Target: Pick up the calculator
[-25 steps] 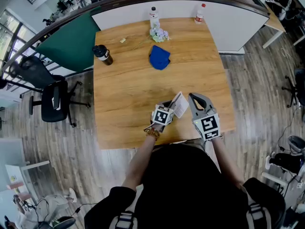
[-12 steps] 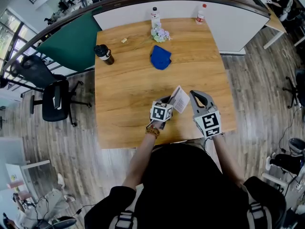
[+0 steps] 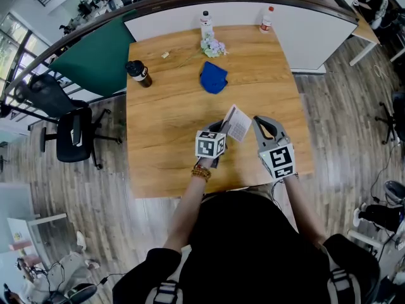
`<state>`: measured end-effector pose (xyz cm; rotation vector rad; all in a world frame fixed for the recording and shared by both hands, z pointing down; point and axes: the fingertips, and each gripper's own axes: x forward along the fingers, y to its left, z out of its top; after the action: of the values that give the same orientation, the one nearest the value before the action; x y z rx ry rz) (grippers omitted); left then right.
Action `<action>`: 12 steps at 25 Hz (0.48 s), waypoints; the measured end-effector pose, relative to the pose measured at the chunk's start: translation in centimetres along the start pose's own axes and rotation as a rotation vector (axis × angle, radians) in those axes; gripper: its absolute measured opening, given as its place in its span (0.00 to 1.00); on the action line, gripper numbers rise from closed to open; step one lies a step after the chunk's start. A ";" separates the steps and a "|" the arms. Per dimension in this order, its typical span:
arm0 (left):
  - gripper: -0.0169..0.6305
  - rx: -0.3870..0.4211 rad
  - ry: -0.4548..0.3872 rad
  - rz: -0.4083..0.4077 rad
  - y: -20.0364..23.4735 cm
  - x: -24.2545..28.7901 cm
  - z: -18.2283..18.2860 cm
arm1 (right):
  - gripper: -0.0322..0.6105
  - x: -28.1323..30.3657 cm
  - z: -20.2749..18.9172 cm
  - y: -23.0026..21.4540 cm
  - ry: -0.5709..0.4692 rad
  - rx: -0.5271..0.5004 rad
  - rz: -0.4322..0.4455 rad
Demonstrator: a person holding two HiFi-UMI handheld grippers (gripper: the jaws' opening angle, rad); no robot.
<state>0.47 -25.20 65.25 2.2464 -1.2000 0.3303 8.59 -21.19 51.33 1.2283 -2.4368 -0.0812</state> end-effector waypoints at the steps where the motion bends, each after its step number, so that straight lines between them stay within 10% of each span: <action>1: 0.11 -0.001 -0.012 0.003 0.0 -0.2 0.5 | 0.06 0.0 0.3 -0.1 -0.005 0.000 -0.003; 12: 0.11 0.088 -0.158 0.053 -0.1 -2.4 7.6 | 0.06 1.4 3.5 -1.4 -0.069 -0.065 -0.006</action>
<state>-1.19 -28.00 57.99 2.3558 -1.3516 0.2335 7.60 -23.61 48.22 1.2231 -2.4688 -0.2058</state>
